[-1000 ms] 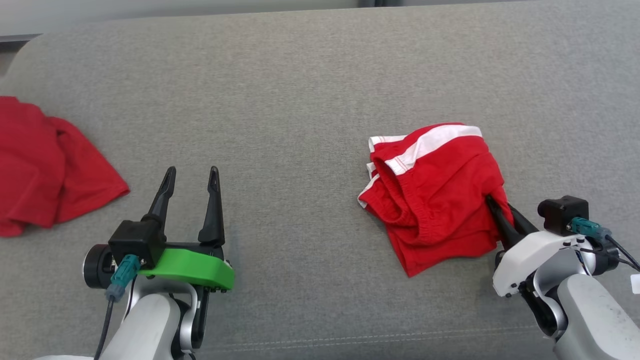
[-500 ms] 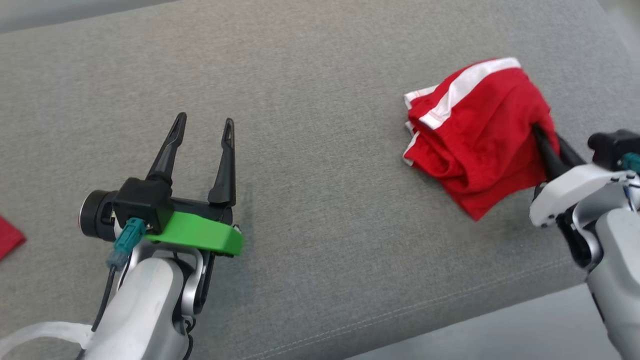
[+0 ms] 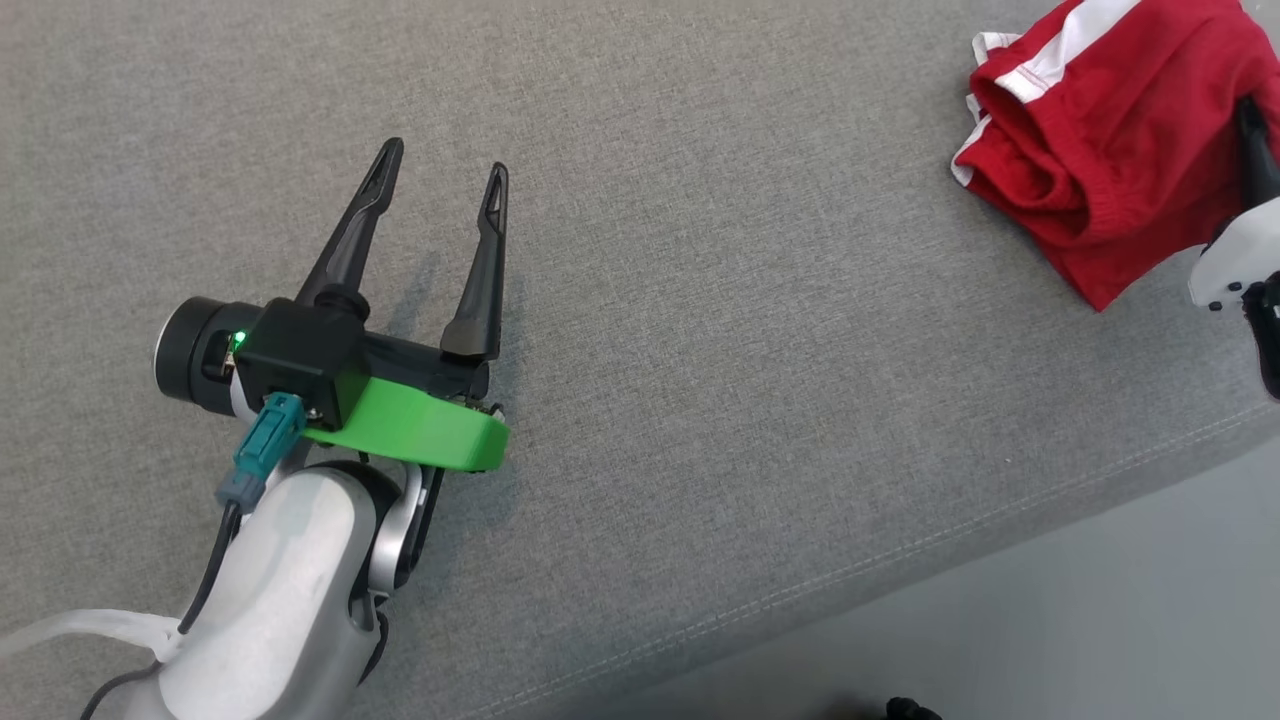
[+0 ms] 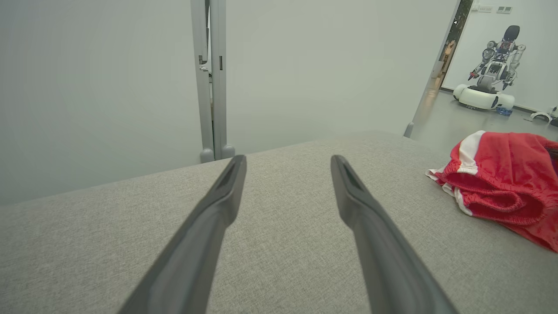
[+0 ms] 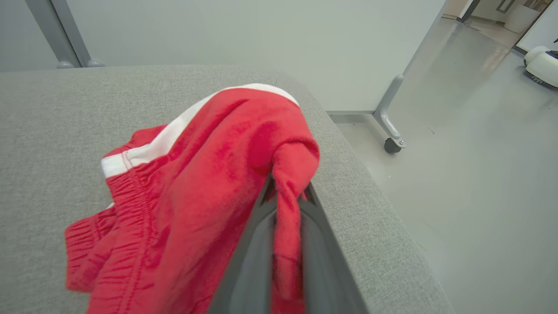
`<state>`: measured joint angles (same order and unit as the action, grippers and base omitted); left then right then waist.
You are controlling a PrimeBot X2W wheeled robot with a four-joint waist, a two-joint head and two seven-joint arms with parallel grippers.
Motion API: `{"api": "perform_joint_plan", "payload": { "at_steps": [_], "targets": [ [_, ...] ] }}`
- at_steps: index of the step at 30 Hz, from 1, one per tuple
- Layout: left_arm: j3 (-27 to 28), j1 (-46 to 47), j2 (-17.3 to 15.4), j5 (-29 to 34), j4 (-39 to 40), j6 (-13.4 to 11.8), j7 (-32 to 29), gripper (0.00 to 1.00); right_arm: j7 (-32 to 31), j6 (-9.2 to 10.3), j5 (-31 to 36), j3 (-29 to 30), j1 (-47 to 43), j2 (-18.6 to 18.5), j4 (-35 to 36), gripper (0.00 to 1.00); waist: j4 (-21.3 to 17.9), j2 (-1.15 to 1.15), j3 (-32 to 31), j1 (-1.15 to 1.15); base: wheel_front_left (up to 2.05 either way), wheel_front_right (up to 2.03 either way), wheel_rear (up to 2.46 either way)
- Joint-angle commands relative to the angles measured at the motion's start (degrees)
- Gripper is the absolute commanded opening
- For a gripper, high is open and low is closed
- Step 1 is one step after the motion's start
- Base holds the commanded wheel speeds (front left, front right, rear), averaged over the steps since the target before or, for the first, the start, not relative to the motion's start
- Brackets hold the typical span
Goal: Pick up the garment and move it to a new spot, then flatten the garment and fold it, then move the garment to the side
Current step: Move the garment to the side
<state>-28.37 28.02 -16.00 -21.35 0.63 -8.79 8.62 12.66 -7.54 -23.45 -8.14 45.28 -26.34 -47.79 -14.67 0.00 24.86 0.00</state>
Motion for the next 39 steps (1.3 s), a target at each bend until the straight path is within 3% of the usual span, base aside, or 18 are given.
{"api": "perform_joint_plan", "payload": {
  "at_steps": [1, 4, 5, 7, 17, 21, 27, 28, 31, 39],
  "targets": [
    [-0.1, 1.3, -0.8, 0.5, 1.0, 0.0, -0.4, 1.0, 0.6, 0.1, -0.5, -1.1, 2.3, -0.6, -2.1, 0.0, 0.2, 0.0, 2.3, 0.0, 0.0, 0.0, 0.0],
    [-0.4, 1.4, -1.1, 0.9, 1.8, 0.1, -0.8, 1.0, 0.1, 0.1, -0.7, -1.8, 4.5, -1.5, -6.8, 0.0, 0.8, 0.0, 2.8, 0.0, 0.0, 0.0, 0.0],
    [-0.5, 1.6, -1.1, 1.0, 2.0, 0.0, -0.8, 1.0, 0.1, 0.1, -1.0, -1.6, 5.3, -1.4, -8.3, 0.05, 1.0, 0.0, 2.8, 0.0, 0.0, 0.0, 0.0],
    [-0.3, 1.7, -1.2, 0.9, 2.3, -0.3, -0.9, 1.0, 0.2, 0.1, -1.0, -1.8, 6.6, -1.6, -10.8, 1.0, 1.2, 0.0, 2.8, 0.0, 0.0, 0.0, 0.0],
    [0.1, -0.2, -1.3, -0.2, 1.9, -1.0, 0.2, 1.0, 1.7, 0.1, 0.5, -1.3, 8.9, -3.5, -18.9, 1.0, 0.3, 0.0, 0.6, 0.0, 0.0, 0.0, 0.0],
    [0.4, -1.4, -1.2, -1.0, 1.1, -1.2, 0.6, 1.0, 2.4, 0.1, 1.6, -0.5, 9.2, -3.8, -17.9, 1.0, -0.5, 0.0, -1.8, 0.0, 0.0, 0.0, 0.0],
    [1.4, -4.3, -2.1, -2.1, 0.2, -2.3, 1.5, 1.0, 2.5, 0.1, 3.1, 5.0, 3.0, -1.2, -3.1, 1.0, -1.6, 0.0, -6.1, 0.0, 0.0, 0.0, 0.0],
    [1.8, -5.3, -2.2, -2.4, 0.0, -2.7, 1.9, 1.0, 2.5, 0.09, 4.5, 6.9, -0.3, 0.7, 3.0, 1.0, -1.5, 0.0, -7.5, 0.0, 0.0, 0.0, 0.0],
    [2.4, -6.9, -2.4, -2.9, 0.1, -3.3, 2.4, 1.0, 2.5, 0.09, 6.8, 9.4, -6.0, 3.7, 11.9, 1.0, -0.9, 0.0, -9.4, 0.0, 0.0, 0.0, 0.0],
    [3.9, -10.8, -1.9, -4.7, -0.2, -4.7, 4.1, 1.0, 2.5, 0.09, 10.6, 11.3, -20.2, 12.3, 30.2, 1.0, 3.4, 0.0, -13.5, 0.0, 0.0, 0.0, 0.0]
  ]
}}
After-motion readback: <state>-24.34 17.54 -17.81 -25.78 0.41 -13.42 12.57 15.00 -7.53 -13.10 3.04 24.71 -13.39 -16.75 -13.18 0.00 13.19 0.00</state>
